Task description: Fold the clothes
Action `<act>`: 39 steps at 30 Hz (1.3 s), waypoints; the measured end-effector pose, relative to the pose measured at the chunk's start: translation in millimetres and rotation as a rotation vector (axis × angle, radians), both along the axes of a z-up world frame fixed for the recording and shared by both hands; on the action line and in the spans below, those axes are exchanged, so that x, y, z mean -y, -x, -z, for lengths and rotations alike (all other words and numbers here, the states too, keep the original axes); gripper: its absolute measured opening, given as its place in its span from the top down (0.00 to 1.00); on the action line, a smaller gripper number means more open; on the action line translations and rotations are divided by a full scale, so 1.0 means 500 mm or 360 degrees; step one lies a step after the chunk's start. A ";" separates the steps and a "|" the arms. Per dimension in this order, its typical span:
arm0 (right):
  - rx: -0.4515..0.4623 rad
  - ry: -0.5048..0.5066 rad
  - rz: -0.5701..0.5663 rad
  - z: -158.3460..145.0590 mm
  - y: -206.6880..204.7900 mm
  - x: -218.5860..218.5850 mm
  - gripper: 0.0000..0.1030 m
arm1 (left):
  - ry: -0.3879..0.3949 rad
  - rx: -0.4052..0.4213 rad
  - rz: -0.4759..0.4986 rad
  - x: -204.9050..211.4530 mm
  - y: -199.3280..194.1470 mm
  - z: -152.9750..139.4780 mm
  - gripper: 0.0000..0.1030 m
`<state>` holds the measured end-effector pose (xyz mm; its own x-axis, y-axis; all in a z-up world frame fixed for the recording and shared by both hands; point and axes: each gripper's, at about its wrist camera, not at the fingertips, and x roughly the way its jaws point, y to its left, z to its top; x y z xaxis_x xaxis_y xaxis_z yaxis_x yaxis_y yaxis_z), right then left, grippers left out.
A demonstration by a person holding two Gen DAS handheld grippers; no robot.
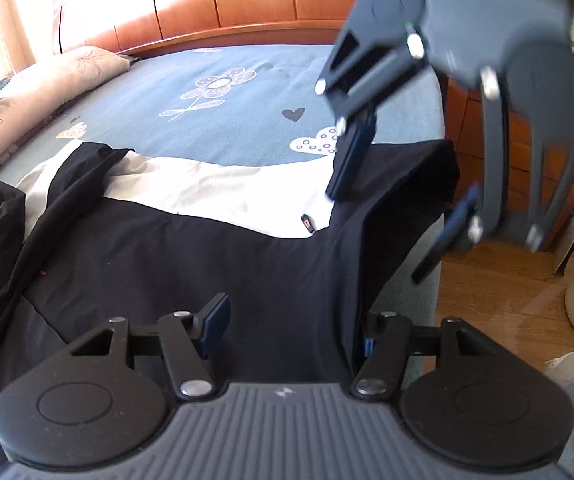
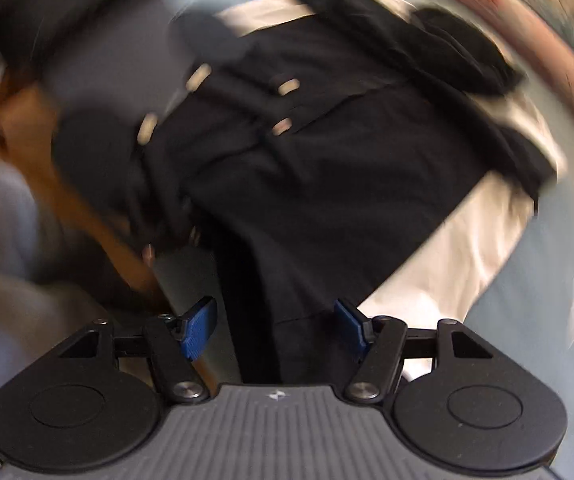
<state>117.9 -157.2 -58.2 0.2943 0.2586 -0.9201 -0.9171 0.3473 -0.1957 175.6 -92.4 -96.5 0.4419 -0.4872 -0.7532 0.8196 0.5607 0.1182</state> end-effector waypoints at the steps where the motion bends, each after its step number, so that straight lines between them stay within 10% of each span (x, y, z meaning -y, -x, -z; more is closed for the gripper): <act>1: 0.0098 0.0052 -0.0094 0.013 0.014 -0.009 0.33 | 0.0008 -0.0004 -0.0002 -0.001 -0.001 0.000 0.40; 4: 0.0326 0.0185 -0.0310 0.046 0.043 -0.031 0.42 | 0.0032 -0.0019 -0.0021 -0.001 -0.001 -0.001 0.40; 5: 0.0318 0.0212 -0.0339 0.050 0.042 -0.034 0.77 | 0.0036 -0.0031 -0.0027 0.000 0.000 -0.002 0.40; 6: 0.0292 0.0227 -0.0328 0.050 0.036 -0.035 0.91 | 0.0038 -0.0050 -0.0033 0.000 0.002 -0.002 0.39; 15: 0.0062 0.0136 -0.0045 -0.009 -0.041 -0.028 0.92 | -0.0039 -0.0011 -0.0027 -0.027 0.072 -0.015 0.29; 23: 0.0012 0.0020 0.0151 -0.056 -0.114 -0.038 0.92 | -0.0371 0.0114 -0.0072 -0.070 0.127 0.029 0.27; 35: 0.0060 0.0048 0.0184 -0.083 -0.160 -0.036 0.92 | -0.0859 0.0301 -0.0228 -0.210 0.162 0.047 0.50; 37: 0.0060 0.0055 0.0177 -0.086 -0.162 -0.037 0.92 | -0.0917 0.0240 -0.0186 -0.226 0.159 0.047 0.85; 39: 0.0061 0.0066 0.0162 -0.087 -0.163 -0.040 0.92 | -0.0923 0.0201 -0.0142 -0.234 0.158 0.035 0.96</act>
